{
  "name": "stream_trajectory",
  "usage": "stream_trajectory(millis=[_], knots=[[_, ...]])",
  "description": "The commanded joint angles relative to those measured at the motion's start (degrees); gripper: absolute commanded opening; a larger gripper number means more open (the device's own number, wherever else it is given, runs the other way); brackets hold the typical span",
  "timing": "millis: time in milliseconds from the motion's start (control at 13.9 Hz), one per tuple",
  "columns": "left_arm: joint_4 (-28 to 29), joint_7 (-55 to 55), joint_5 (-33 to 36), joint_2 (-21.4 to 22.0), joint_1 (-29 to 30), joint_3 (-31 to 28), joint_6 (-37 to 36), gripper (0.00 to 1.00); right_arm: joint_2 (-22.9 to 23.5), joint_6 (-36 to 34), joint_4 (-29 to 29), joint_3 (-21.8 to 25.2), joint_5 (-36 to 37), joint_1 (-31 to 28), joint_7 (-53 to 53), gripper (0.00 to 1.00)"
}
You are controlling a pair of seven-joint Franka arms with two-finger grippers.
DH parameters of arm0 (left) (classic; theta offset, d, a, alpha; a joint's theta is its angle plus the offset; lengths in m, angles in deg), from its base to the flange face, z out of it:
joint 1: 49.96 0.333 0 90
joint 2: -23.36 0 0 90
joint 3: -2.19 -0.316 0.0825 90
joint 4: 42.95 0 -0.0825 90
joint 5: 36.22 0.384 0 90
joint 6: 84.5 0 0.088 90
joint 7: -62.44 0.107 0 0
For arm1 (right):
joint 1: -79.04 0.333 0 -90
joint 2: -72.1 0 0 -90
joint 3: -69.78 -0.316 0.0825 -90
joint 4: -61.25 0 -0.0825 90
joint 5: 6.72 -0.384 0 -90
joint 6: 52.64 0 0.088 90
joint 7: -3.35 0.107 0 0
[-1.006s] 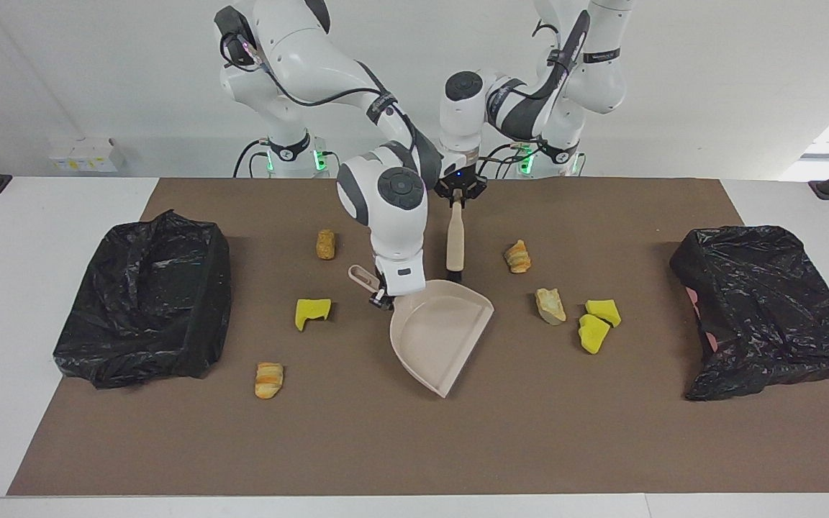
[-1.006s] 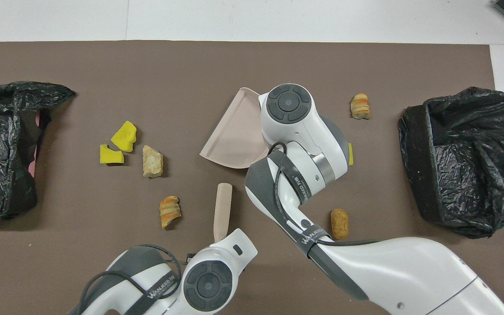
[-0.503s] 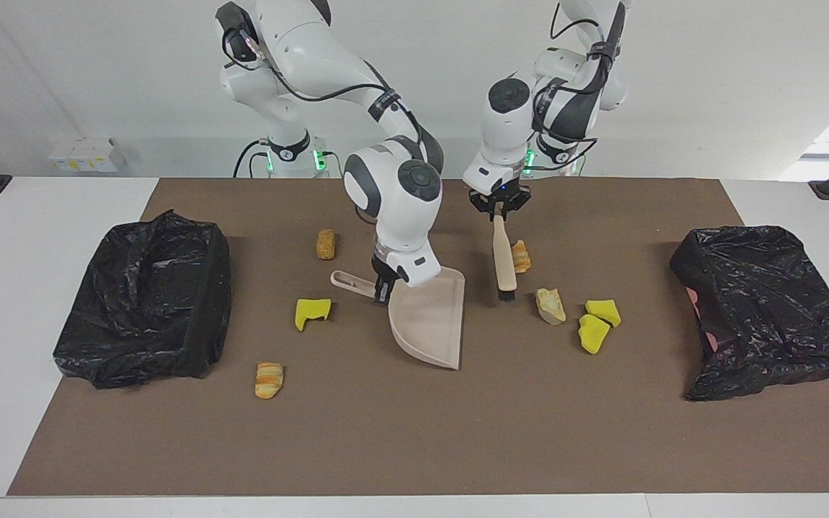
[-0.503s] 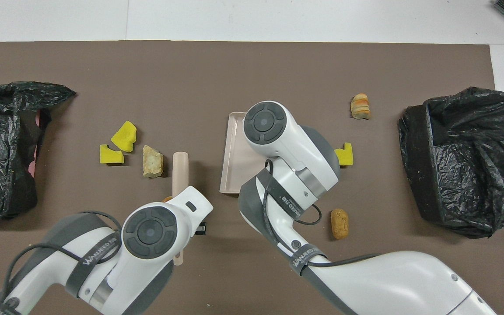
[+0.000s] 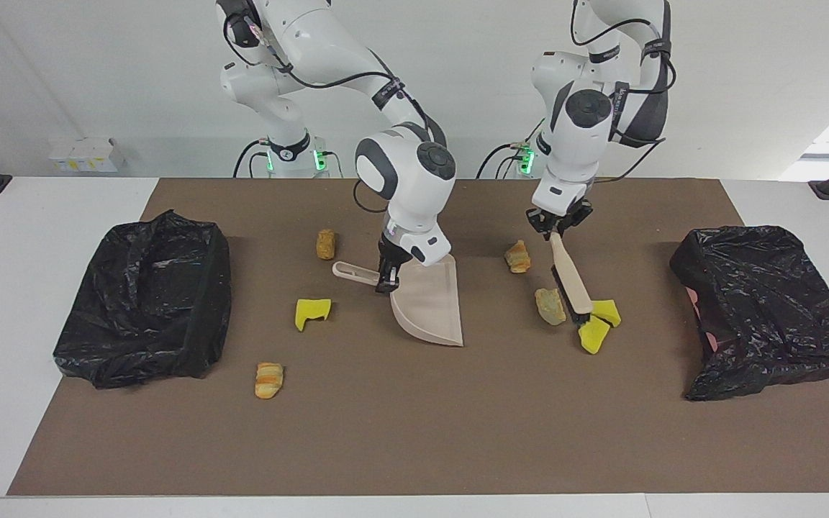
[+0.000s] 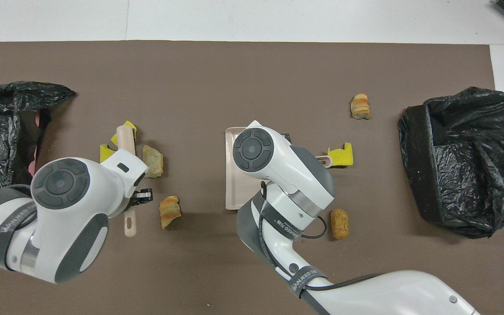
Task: Sweep and dump trash in bin
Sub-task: 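Sweep the yellow sponges and scraps toward the dustpan with the left gripper's brush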
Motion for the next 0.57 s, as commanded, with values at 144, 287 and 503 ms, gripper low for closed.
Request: stream_trajectory(millis=[144,287,503], knots=[[-1.17,8.4,1.75,-1.83,9.34,0.69,2.65,0.0,-3.52,1.64,-5.73,-0.26,1.05,0.51,-4.0,0.0],[-0.56,13.13,2.1,-1.83,13.55,0.78,3.44,0.0,-3.43,1.72,-5.64,-0.26,0.97,0.51,-4.27,0.0],[1.28,20.01,2.1,-2.26,16.56,0.78,5.28,0.0,-3.08,2.51,-5.73,-0.26,0.27,0.51,-4.27,0.0]])
